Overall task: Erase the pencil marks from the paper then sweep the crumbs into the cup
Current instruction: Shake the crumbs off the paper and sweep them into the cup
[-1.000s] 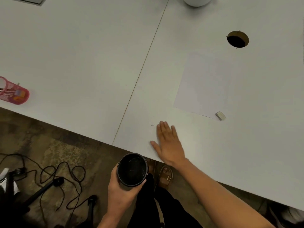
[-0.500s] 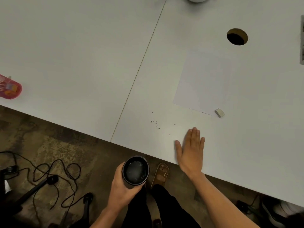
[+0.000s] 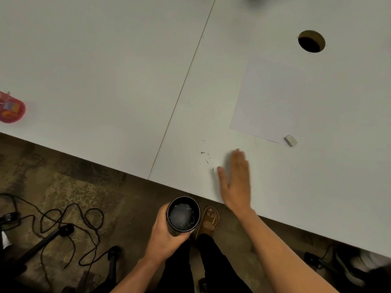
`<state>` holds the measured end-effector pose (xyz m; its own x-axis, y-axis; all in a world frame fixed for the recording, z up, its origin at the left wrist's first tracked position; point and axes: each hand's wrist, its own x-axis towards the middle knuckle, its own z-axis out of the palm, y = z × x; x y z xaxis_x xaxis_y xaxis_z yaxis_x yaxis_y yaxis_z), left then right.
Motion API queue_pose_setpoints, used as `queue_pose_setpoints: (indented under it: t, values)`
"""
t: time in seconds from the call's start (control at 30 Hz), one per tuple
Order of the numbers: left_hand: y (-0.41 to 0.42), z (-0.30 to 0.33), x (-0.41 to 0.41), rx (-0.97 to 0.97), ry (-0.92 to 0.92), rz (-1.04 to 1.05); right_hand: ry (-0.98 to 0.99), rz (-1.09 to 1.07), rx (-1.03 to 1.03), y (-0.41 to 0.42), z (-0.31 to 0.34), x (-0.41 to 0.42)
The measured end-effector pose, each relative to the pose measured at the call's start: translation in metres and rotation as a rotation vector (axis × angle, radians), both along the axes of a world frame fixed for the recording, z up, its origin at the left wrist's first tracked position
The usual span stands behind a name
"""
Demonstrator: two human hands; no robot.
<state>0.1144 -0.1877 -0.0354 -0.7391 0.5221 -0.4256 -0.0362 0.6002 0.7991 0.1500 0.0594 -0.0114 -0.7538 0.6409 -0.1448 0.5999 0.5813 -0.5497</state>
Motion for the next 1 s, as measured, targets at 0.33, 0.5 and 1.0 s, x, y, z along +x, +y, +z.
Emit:
queue_pose_setpoints:
  t: [0.33,0.5,1.0]
  values:
    - [0.007,-0.003,0.002,0.025,-0.03,0.013,-0.289,0.136,0.192,0.012,-0.014,-0.013]
    - [0.006,-0.004,0.002,0.021,-0.032,0.022,-0.209,0.39,0.141,-0.003,-0.015,-0.025]
    - [0.007,-0.025,0.0,-0.021,-0.15,-0.01,-0.161,0.553,0.178,0.032,-0.016,-0.043]
